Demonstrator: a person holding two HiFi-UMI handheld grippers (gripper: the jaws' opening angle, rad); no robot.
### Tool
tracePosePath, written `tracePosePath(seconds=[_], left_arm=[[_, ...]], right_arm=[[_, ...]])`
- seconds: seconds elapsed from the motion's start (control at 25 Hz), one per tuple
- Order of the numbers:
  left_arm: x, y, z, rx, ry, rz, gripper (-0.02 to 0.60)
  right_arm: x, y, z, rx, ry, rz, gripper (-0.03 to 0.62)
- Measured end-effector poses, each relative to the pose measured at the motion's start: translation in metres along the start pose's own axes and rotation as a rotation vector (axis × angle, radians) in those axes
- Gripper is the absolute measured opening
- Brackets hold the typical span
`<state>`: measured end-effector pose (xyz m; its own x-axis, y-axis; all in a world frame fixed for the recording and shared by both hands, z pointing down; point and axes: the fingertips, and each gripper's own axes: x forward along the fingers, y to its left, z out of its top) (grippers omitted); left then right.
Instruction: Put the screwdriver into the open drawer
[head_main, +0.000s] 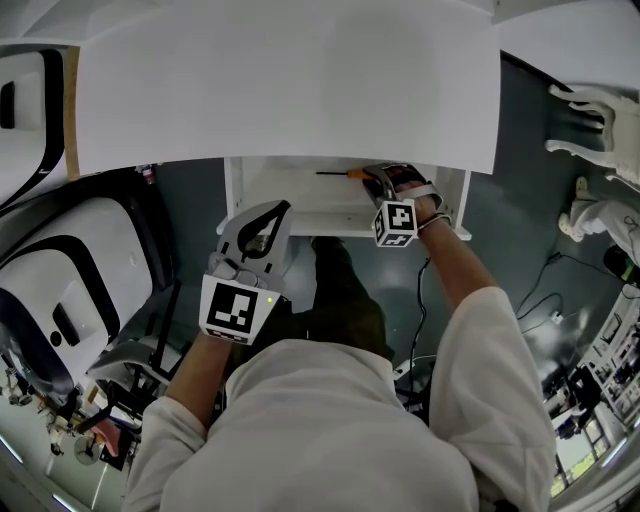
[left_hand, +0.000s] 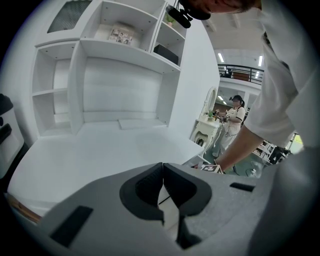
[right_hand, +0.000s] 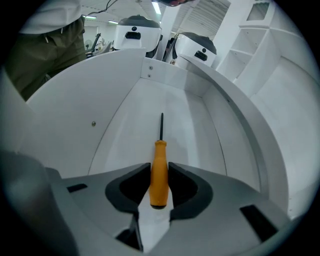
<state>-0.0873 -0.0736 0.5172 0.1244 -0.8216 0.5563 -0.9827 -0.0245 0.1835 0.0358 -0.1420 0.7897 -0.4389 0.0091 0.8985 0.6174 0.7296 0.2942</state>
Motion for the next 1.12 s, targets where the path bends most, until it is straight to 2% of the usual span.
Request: tracePosePath(seconds=[0.4, 0.6, 1.12], left_arm=[[-0.002, -0.001, -0.002, 0.001, 0.001, -0.003, 0.006], [-0.003, 0.0, 0.0, -0.01, 0.001, 0.001, 0.006], [-0.005, -0.005, 0.009, 0.02, -0.021, -0.014, 0.006]], right_arm=[[0.0, 0.003, 0.001, -0.005, -0.004, 0.023, 0.123], [-0.004, 0.0, 0.002, 0.014, -0.015, 0.029, 0.164], [-0.027, -0.012, 0.016, 0.049, -0.061, -0.017, 0.161]])
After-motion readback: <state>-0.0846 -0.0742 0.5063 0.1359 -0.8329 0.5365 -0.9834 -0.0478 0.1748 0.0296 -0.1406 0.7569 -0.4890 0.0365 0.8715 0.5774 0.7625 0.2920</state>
